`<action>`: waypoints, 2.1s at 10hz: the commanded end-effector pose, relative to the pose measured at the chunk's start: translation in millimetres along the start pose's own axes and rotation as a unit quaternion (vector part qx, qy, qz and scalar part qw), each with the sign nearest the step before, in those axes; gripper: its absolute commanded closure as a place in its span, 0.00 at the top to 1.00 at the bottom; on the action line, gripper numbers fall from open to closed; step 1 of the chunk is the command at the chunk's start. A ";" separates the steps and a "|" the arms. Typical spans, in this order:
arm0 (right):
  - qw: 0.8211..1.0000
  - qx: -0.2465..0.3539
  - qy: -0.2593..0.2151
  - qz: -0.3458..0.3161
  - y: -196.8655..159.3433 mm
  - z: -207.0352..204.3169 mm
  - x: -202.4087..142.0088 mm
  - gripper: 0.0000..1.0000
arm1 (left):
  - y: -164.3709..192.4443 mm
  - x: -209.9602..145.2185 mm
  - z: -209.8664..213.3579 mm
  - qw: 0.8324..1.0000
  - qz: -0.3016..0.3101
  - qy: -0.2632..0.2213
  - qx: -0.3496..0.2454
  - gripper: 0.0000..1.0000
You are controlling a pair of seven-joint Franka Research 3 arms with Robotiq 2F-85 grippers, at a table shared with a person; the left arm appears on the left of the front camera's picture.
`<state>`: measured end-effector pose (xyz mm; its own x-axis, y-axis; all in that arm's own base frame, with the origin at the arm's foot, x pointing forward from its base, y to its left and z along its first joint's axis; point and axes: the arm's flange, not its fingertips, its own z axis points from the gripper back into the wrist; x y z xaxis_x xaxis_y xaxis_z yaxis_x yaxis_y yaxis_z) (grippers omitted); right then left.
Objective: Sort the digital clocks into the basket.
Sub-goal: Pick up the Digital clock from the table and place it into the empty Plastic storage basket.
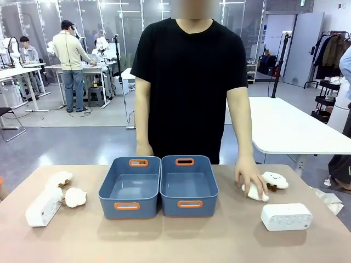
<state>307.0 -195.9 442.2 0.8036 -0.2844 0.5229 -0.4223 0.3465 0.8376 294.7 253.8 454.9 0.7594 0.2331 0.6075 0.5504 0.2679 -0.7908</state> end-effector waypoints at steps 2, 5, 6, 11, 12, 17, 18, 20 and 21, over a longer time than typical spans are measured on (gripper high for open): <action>1.000 0.005 -0.004 0.013 -1.9 -1.0 2.9 1.00 | -3.3 -2.5 -0.3 1.000 -0.009 0.001 -0.009 1.00; 1.000 0.005 -0.004 0.013 -1.9 -1.0 2.9 1.00 | -3.3 -2.5 -0.3 1.000 -0.009 0.001 -0.009 1.00; 1.000 0.005 -0.004 0.013 -1.9 -1.0 2.9 1.00 | -3.3 -2.5 -0.3 1.000 -0.009 0.001 -0.009 1.00; 1.000 0.005 -0.004 0.013 -1.9 -1.0 2.9 1.00 | -3.3 -2.5 -0.3 1.000 -0.009 0.001 -0.009 1.00; 1.000 0.005 -0.004 0.013 -1.9 -1.0 2.9 1.00 | -3.3 -2.5 -0.3 1.000 -0.009 0.001 -0.009 1.00; 1.000 0.005 -0.004 0.013 -1.9 -1.0 2.9 1.00 | -3.3 -2.5 -0.3 1.000 -0.009 0.001 -0.009 1.00; 1.000 0.005 -0.004 0.013 -1.9 -1.0 2.9 1.00 | -3.3 -2.5 -0.3 1.000 -0.009 0.001 -0.009 1.00; 1.000 0.005 -0.004 0.013 -1.9 -1.0 2.9 1.00 | -3.3 -2.5 -0.3 1.000 -0.009 0.001 -0.009 1.00; 1.000 0.005 -0.004 0.013 -1.9 -1.0 2.9 1.00 | -0.9 -0.1 -0.3 1.000 0.000 0.001 -0.001 1.00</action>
<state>308.2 -195.1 442.1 0.8019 -0.2835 0.5259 -0.4237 0.3507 0.8352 294.4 253.3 455.2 0.7609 0.2314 0.6062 0.5499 0.2659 -0.7917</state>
